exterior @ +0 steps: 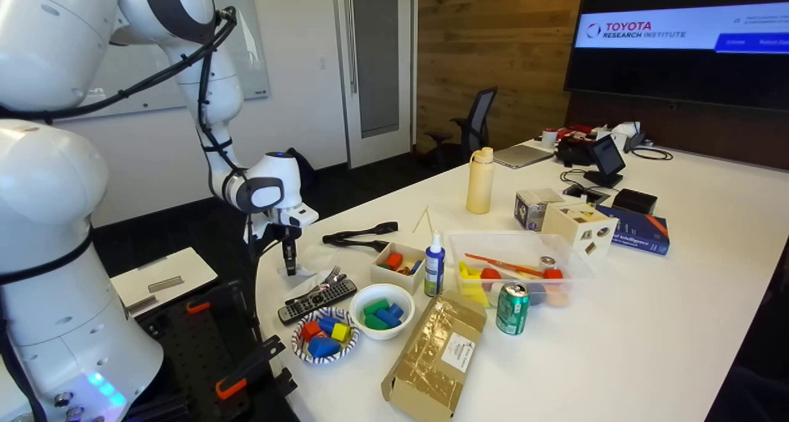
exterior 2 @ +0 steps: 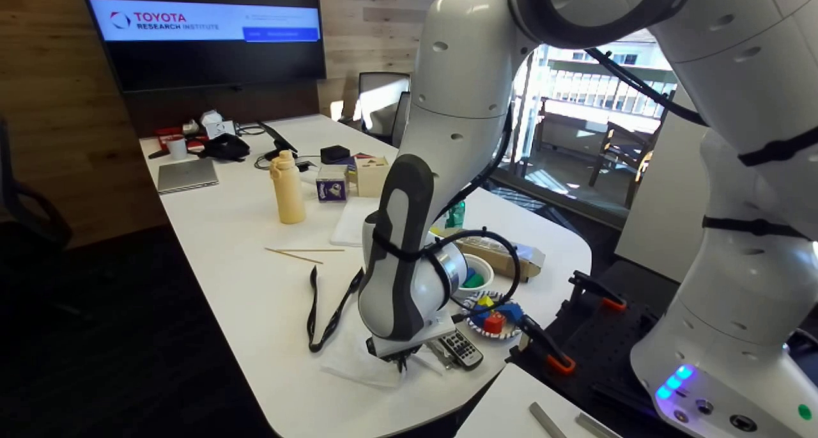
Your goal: Fold the paper towel
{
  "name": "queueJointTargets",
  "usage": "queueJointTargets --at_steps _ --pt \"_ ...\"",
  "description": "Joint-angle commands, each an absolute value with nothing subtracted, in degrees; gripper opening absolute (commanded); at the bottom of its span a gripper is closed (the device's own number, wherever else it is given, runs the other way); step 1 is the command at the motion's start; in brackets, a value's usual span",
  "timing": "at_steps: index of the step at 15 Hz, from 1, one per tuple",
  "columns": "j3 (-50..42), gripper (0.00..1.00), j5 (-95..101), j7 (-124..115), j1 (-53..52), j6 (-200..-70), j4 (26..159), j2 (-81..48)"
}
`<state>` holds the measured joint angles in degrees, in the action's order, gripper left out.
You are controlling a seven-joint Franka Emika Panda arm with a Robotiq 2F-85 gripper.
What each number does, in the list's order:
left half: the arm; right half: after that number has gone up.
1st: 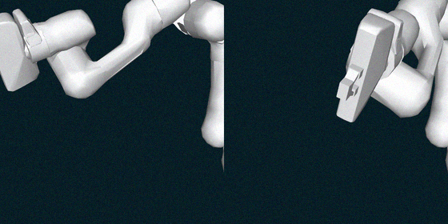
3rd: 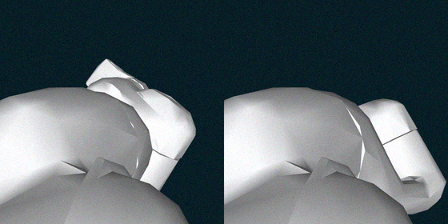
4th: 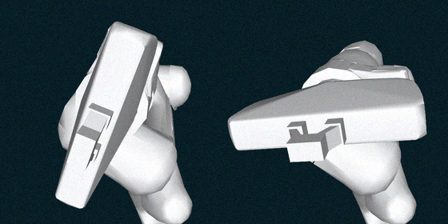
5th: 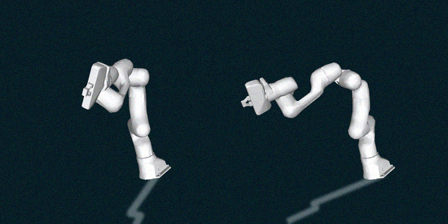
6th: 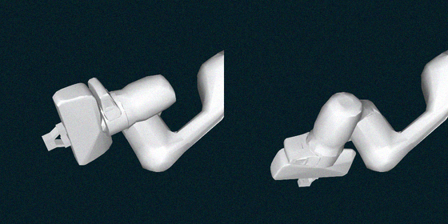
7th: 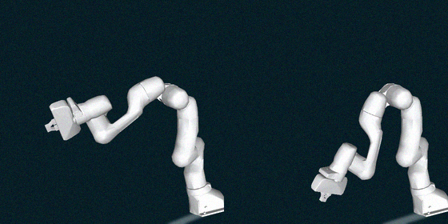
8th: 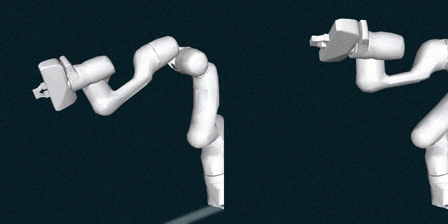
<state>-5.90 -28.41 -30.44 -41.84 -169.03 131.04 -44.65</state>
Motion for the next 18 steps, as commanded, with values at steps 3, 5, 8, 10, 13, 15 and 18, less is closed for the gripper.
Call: queueJointTargets --at_steps 3,5,8,10,13,15,18 --pt "-11.65 0.0 -12.9 -40.15 -44.48 -148.85 127.35 -39.02" --pt "-10.35 0.0 -8.1 -41.99 -42.39 -141.31 124.01 -38.87" --pt "-7.22 0.0 -4.32 -42.28 -38.88 -132.92 119.32 -40.03" --pt "-5.07 0.0 -2.77 -42.14 -36.78 -127.65 116.36 -41.24" --pt "-2.4 0.0 -0.25 -42.21 -34.48 -122.82 112.58 -43.26" --pt "-0.89 0.0 1.05 -42.04 -33.55 -121.96 110.19 -45.14" --pt "0.81 0.0 2.26 -41.62 -33.01 -121.52 106.56 -48.36"
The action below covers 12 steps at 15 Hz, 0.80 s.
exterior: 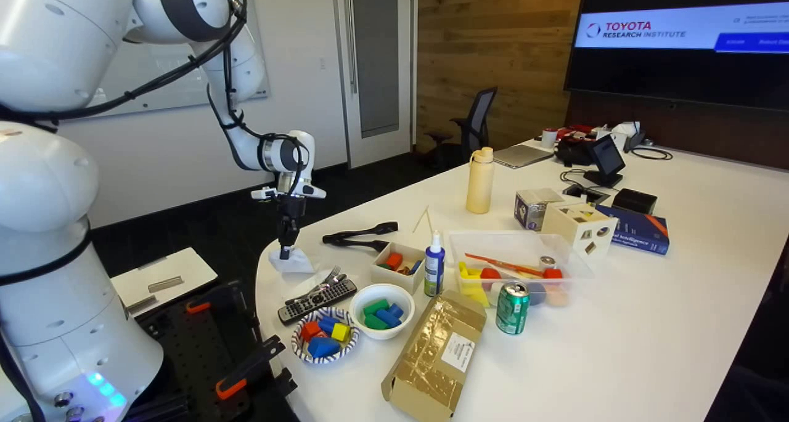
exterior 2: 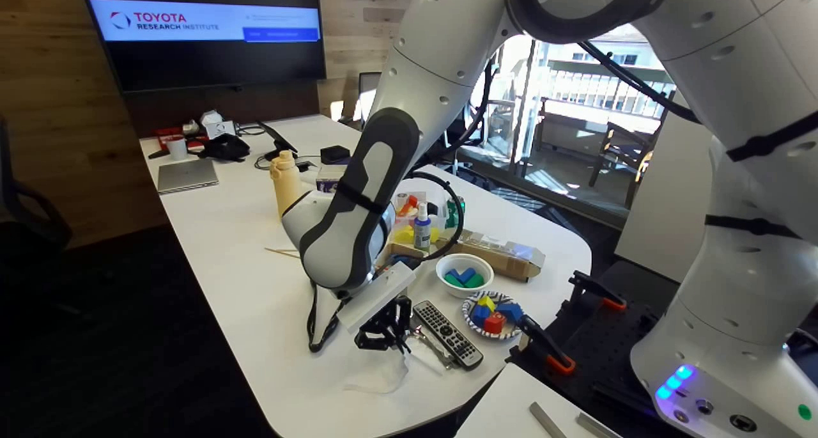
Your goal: Fold the paper towel
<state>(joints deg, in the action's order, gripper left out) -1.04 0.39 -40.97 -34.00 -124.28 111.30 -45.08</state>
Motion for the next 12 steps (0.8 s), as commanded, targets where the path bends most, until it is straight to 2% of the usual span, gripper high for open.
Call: queueJointTargets --at_steps 1,12 --pt "1.18 0.0 2.59 -41.45 -33.02 -121.46 105.46 -49.27" --pt "1.8 0.0 6.69 -41.09 -34.42 -118.51 94.52 -54.78"
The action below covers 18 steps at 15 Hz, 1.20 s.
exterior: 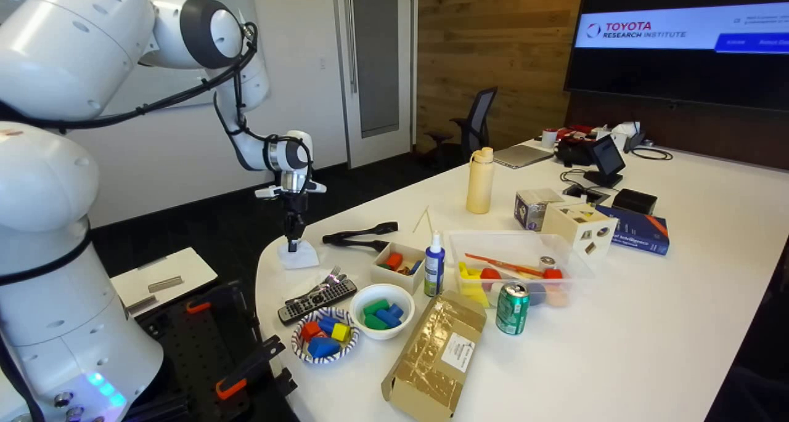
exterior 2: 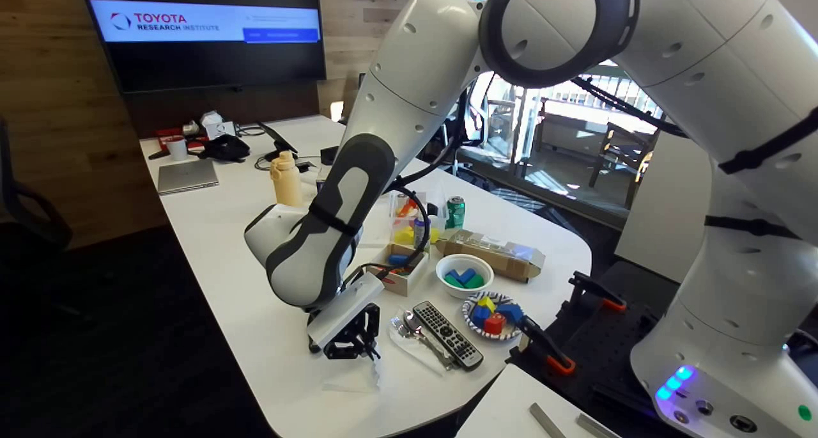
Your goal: Fold the paper towel
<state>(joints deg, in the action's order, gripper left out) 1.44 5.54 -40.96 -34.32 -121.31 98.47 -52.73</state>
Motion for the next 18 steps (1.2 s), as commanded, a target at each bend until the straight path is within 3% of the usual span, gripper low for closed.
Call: queueJointTargets --at_steps 1,3,12,18 --pt "2.07 0.26 6.54 -40.83 -34.36 -118.21 93.65 -55.51" --pt "2.33 0.34 6.37 -40.73 -34.41 -118.23 92.24 -56.87" --pt "0.63 0.99 8.24 -42.23 -36.44 -126.77 90.57 -58.3" --pt "-0.6 1.0 8.4 -43.46 -37.21 -134.13 92.8 -56.44"
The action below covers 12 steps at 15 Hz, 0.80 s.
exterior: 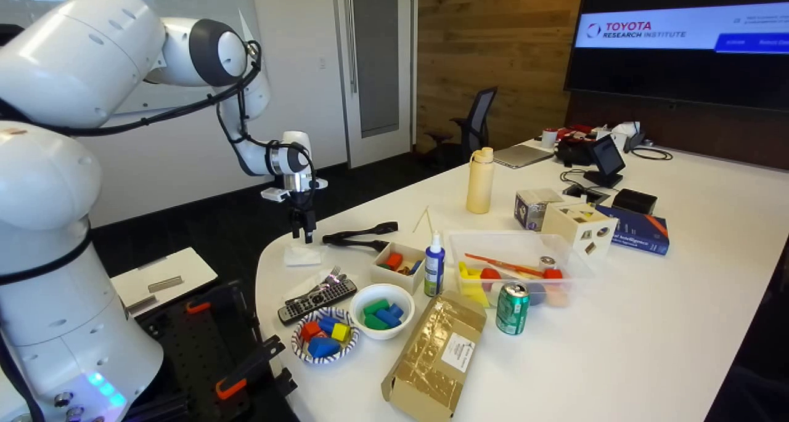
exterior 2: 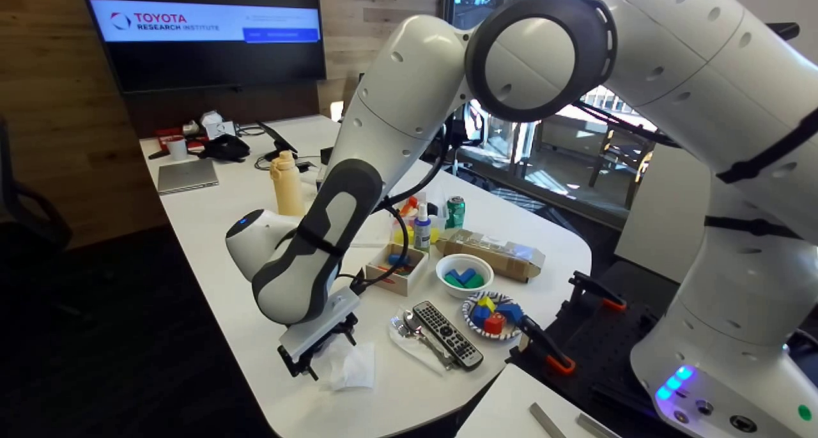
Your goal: Fold the paper towel
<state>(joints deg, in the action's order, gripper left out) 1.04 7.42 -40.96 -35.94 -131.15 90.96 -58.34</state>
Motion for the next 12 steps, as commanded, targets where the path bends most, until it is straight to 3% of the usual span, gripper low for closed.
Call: queueJointTargets --at_steps 1,7,12 --pt "-1.27 1.0 8.54 -44.13 -37.56 -135.28 93.42 -56.04" --pt "-5.66 1.0 8.57 -50.61 -38.77 -137.99 99.15 -53.19" --pt "-2.97 1.0 6.48 -49.14 -36.12 -135.88 100.21 -54.07"
